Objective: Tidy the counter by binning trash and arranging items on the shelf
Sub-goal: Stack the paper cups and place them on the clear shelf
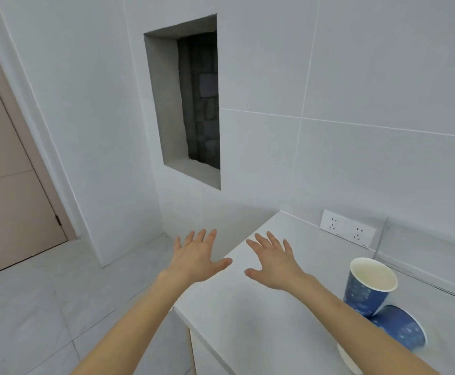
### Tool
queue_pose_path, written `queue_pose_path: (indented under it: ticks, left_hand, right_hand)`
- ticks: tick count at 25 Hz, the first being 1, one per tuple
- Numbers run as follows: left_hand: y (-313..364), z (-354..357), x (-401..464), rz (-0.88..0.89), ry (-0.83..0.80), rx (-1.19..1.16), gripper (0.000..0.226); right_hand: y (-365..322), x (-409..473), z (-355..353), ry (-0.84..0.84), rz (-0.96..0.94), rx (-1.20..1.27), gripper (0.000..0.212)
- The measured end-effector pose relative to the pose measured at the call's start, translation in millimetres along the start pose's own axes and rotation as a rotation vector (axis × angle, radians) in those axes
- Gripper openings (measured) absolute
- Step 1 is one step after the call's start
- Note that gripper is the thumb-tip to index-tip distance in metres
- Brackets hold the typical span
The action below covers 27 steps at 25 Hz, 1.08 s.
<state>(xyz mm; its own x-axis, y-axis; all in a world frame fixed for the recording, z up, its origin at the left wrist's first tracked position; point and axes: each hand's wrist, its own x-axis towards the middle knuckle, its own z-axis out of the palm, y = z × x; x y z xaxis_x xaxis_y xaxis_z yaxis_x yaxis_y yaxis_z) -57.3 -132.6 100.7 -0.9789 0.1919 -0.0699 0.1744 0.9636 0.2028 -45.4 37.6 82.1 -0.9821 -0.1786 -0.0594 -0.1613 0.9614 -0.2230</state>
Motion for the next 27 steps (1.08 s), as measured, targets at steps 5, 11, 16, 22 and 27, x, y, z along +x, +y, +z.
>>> queue_pose_path:
  ticks: [5,11,16,22,27]
  left_hand:
    - [66.7,8.2,9.3,0.119,-0.016,0.003,0.077]
    - [139.8,33.7,15.7,0.253,-0.042,-0.023,0.074]
    - [195.5,55.4,16.2,0.353,-0.071,-0.073,0.074]
    - [234.7,79.8,20.8,0.416,-0.116,-0.141,0.074]
    - [250.9,99.1,36.2,0.452,-0.185,-0.157,0.078]
  right_hand:
    - [63.0,-33.8,-21.2,0.041,0.092,-0.003,0.065]
    - [139.5,-79.6,-35.2,0.085,0.216,0.013,0.062]
    - [192.1,-111.8,-32.4,0.141,0.296,0.049,0.060]
    - [243.0,-128.6,-27.0,0.104,0.389,0.144,0.060]
    - [270.2,-128.0,-8.3,0.036,0.498,0.284,0.059]
